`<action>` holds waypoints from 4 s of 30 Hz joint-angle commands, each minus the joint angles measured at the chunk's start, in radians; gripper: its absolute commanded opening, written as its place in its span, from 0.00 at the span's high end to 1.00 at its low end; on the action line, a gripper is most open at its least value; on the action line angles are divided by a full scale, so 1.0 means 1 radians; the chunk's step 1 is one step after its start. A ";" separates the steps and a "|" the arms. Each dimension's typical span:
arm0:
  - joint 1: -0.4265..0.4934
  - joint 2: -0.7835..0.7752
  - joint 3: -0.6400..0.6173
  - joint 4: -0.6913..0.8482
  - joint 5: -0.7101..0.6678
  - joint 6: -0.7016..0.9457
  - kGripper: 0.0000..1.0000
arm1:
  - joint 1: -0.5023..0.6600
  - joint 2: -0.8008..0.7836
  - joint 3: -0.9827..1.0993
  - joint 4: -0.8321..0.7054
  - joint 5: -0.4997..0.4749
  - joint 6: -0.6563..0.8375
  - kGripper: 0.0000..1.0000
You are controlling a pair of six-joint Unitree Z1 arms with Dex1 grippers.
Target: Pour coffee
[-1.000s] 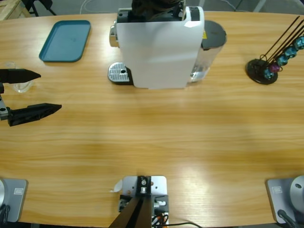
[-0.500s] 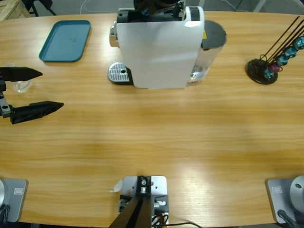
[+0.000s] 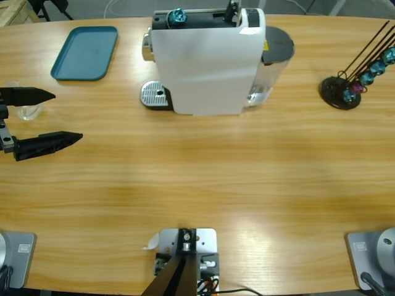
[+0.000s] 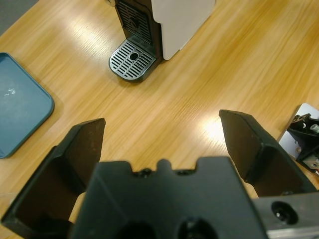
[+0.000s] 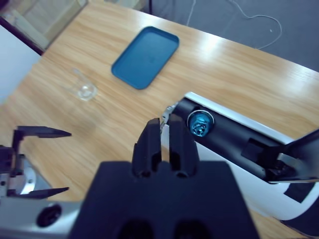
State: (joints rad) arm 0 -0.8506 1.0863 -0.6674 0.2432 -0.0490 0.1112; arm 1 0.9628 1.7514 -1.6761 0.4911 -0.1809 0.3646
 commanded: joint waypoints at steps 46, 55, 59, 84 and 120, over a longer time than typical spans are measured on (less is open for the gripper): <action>-0.007 0.033 0.045 -0.016 -0.002 -0.013 0.00 | -0.030 0.229 -0.159 0.204 -0.042 -0.044 1.00; -0.007 0.037 0.046 -0.022 -0.003 -0.014 0.00 | -0.030 0.246 -0.151 0.213 -0.038 -0.044 1.00; -0.007 0.037 0.048 -0.023 -0.003 -0.015 0.00 | -0.030 0.234 -0.154 0.221 -0.072 -0.044 1.00; -0.007 0.041 0.038 -0.045 -0.012 -0.011 0.00 | 0.033 0.049 -0.101 0.216 -0.058 -0.082 1.00; -0.007 0.006 -0.037 -0.017 -0.040 -0.047 0.00 | -0.553 -0.735 1.150 -0.295 -0.215 0.160 0.14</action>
State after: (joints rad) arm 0 -0.8516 1.1084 -0.7048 0.2112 -0.0689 0.0776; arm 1 0.6166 1.0470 -0.6522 0.3499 -0.5205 0.5442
